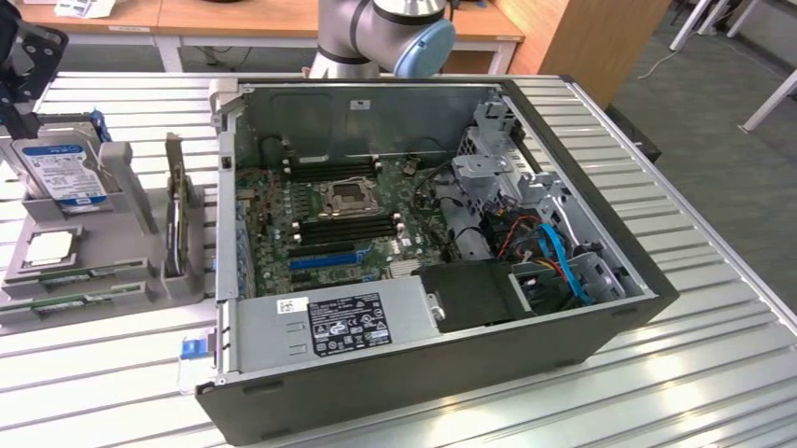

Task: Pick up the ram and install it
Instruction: 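Pick up the ram and move it above insertion slot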

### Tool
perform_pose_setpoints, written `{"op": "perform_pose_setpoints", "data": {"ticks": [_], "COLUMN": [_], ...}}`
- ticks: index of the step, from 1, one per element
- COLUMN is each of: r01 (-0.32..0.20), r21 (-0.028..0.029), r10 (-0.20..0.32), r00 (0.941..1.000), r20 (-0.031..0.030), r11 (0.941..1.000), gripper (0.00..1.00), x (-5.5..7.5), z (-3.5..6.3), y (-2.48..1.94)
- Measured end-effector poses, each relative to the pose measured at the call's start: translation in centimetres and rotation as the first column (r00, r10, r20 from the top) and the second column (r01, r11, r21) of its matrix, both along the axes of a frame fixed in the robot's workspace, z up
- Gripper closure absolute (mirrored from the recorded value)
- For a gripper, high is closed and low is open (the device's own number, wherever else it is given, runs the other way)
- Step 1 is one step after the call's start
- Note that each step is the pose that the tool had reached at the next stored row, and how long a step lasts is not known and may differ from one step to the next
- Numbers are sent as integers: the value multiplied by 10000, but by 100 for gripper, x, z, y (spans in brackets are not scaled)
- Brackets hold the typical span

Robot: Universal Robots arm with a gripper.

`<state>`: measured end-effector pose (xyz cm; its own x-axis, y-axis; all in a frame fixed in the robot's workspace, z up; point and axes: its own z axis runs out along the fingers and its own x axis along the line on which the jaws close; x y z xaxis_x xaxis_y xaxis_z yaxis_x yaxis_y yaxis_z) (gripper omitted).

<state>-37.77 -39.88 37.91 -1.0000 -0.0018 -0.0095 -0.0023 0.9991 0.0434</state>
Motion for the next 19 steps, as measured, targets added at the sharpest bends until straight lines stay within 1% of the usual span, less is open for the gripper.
{"op": "perform_pose_setpoints", "data": {"ticks": [3, 5, 8, 10, 13, 15, 17, 19], "r01": [-475, -836, -1383, -1738, -2277, -2626, -2971, -3328], "r21": [-2, -2, -2, -2, -2, -2, -2, -2], "r10": [475, 836, 1383, 1738, 2277, 2626, 2971, 3328], "r00": [9989, 9965, 9904, 9848, 9737, 9649, 9548, 9430], "r20": [-1, 0, 0, -1, 0, 0, 0, -1], "r11": [9989, 9965, 9904, 9848, 9737, 9649, 9548, 9430], "gripper": [90, 90, 90, 90, 90, 90, 90, 90], "x": [0, 0, 0, 0, 0, 0, 0, 0], "z": [-2, -4, -5, -6, -8, -9, -11, -12], "y": [1, 0, 0, 0, 0, 0, 0, 0]}}
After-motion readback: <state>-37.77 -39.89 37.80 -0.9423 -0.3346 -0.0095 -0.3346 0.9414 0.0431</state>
